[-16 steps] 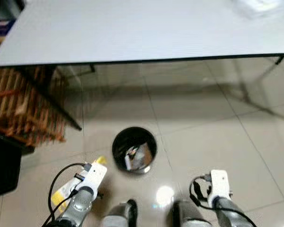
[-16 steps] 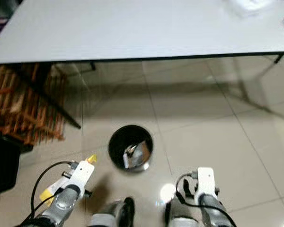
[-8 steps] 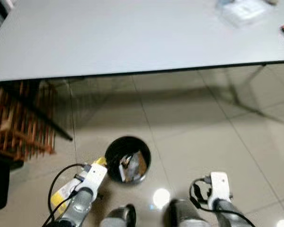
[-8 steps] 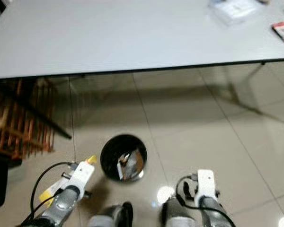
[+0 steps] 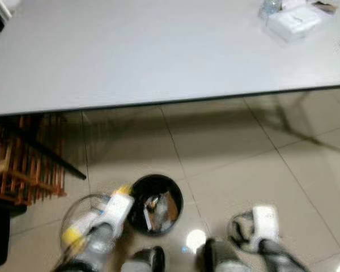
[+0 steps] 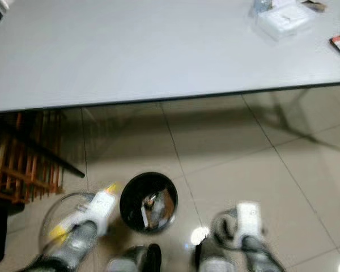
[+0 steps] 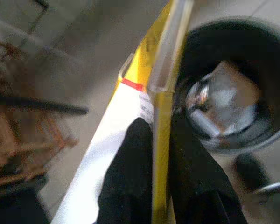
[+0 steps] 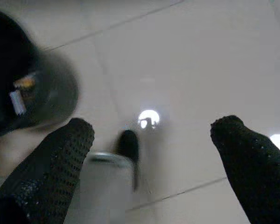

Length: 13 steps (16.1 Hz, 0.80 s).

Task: Picking trash to rubbish bin

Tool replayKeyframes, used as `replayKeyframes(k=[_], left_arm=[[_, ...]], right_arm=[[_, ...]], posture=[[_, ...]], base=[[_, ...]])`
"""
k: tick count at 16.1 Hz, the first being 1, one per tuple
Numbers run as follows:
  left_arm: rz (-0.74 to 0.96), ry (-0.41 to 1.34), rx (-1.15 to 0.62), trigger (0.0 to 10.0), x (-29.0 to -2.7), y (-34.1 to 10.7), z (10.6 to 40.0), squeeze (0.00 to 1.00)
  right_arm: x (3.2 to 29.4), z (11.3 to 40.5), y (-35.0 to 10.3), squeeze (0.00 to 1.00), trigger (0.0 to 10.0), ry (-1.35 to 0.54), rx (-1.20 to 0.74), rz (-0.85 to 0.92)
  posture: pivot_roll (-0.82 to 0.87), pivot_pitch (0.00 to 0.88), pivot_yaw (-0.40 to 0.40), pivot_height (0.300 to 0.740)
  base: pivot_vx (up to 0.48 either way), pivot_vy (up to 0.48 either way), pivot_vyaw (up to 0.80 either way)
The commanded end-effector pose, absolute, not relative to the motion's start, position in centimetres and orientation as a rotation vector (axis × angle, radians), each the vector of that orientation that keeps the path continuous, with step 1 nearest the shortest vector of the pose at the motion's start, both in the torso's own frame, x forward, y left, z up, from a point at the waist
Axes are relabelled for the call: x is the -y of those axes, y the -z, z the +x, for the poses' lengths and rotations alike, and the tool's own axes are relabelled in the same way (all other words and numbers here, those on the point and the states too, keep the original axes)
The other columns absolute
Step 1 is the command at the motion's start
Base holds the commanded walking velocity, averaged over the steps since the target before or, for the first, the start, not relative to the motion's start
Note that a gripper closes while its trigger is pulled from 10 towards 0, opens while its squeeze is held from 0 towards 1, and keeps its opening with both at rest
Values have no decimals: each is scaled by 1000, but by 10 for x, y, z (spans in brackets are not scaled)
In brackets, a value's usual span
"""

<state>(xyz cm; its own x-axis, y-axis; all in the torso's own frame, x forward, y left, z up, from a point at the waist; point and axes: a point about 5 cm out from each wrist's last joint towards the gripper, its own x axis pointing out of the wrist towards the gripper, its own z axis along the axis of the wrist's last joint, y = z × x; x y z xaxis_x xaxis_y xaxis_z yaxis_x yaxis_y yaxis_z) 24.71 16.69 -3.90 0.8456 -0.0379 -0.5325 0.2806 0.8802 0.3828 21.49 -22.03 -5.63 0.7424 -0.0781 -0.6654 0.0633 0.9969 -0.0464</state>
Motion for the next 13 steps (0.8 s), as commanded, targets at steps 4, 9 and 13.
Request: replayKeyframes(k=[4, 9, 13], left_arm=[[466, 220, -554, 10000, -159, 41, 246, 0], [417, 298, -476, 10000, -126, 22, 272, 0], [280, 377, -398, 10000, -97, 5, 286, 0]], right_arm=[[207, 221, 56, 0, 10000, -2, -741, -1], [186, 246, 40, 0, 10000, -154, -655, 34], [165, 253, 31, 0, 10000, -333, -602, 78]], posture=[[47, 257, 71, 740], [19, 287, 57, 740], [-7, 320, 50, 740]], base=[[0, 0, 0], [0, 0, 0], [0, 0, 0]])
